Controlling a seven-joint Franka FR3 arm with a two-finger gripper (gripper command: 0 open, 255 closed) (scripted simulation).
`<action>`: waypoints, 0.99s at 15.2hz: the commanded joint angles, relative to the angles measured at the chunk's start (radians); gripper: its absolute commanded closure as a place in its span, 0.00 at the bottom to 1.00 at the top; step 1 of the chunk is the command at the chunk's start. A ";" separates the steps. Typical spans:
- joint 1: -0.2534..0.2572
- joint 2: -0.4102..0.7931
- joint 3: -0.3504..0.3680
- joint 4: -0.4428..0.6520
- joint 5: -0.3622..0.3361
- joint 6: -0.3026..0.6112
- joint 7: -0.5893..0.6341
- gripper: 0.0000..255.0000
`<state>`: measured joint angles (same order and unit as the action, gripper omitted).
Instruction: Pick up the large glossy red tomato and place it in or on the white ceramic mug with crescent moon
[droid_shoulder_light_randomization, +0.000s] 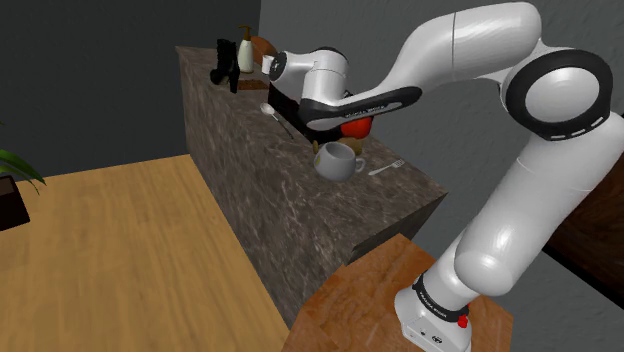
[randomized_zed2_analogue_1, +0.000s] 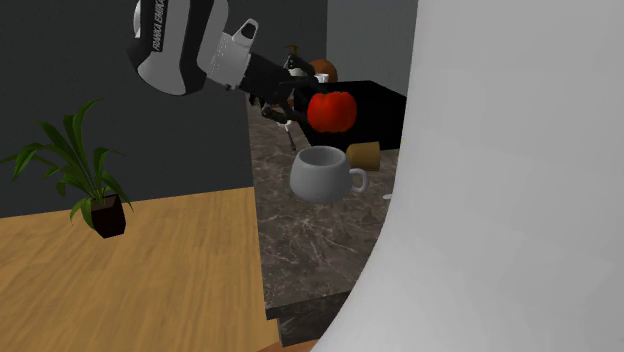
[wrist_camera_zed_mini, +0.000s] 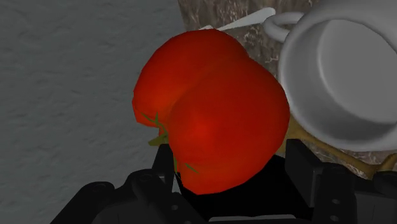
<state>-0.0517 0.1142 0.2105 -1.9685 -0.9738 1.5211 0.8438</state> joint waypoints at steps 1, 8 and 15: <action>-0.002 0.005 -0.001 -0.018 -0.001 0.015 0.017 1.00; -0.003 0.049 -0.004 -0.051 -0.011 0.057 0.080 1.00; -0.004 0.078 -0.006 -0.065 -0.018 0.080 0.117 1.00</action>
<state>-0.0550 0.1896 0.2056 -2.0326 -0.9923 1.6004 0.9590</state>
